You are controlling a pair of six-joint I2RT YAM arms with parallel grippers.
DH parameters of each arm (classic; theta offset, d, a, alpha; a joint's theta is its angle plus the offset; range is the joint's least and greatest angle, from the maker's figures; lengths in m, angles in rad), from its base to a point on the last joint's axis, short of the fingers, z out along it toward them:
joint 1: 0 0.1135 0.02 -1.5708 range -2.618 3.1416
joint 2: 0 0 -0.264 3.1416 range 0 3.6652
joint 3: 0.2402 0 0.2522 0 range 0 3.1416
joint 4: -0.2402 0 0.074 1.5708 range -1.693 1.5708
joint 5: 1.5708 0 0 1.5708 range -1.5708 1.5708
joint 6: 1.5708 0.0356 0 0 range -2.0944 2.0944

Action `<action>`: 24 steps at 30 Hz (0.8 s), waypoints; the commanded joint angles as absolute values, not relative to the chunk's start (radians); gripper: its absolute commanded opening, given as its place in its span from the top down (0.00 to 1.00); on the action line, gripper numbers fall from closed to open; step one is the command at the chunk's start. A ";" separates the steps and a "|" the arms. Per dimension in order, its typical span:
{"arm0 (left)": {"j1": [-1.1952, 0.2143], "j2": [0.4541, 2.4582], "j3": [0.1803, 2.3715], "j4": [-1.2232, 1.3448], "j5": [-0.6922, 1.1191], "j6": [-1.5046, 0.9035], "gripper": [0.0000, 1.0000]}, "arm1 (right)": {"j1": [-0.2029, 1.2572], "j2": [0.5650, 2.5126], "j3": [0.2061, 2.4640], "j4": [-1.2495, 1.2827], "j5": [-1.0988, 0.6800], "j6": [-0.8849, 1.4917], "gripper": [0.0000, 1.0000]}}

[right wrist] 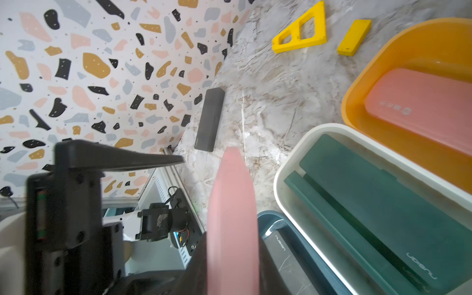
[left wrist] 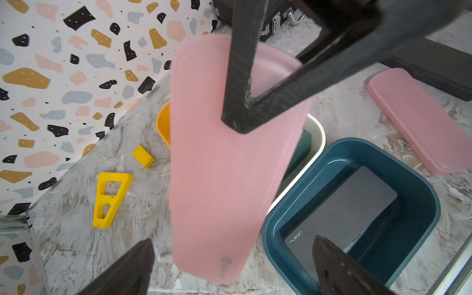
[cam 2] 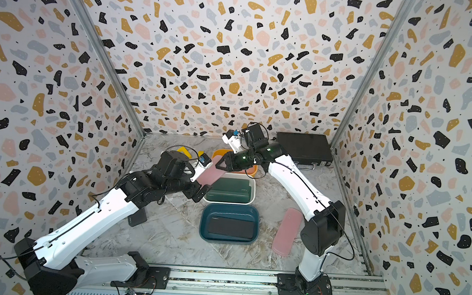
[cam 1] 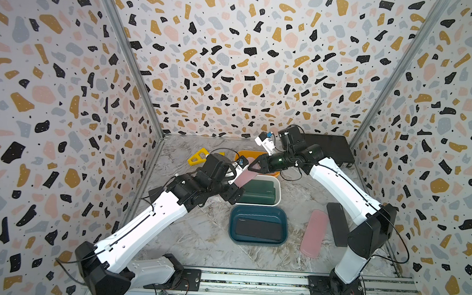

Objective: Place the pencil cases by color into the storage box
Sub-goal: Place the pencil case at the storage box.

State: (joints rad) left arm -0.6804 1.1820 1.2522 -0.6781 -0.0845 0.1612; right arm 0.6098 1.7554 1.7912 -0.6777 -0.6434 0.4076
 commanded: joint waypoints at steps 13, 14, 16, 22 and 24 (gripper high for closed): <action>-0.617 1.210 1.269 -0.694 -0.278 -0.173 0.00 | 0.449 1.905 1.851 -0.393 -0.521 0.578 0.87; -0.596 1.210 1.269 -0.697 -0.262 -0.192 0.00 | 0.440 1.914 1.850 -0.373 -0.526 0.588 0.87; -0.552 1.204 1.260 -0.697 -0.221 -0.225 0.00 | 0.422 1.926 1.852 -0.333 -0.538 0.608 0.87; -0.475 1.184 1.233 -0.683 -0.167 -0.250 0.00 | 0.384 1.961 1.851 -0.232 -0.573 0.685 0.87; -0.459 1.186 1.231 -0.689 -0.166 -0.254 0.00 | 0.377 1.979 1.851 -0.213 -0.584 0.700 0.87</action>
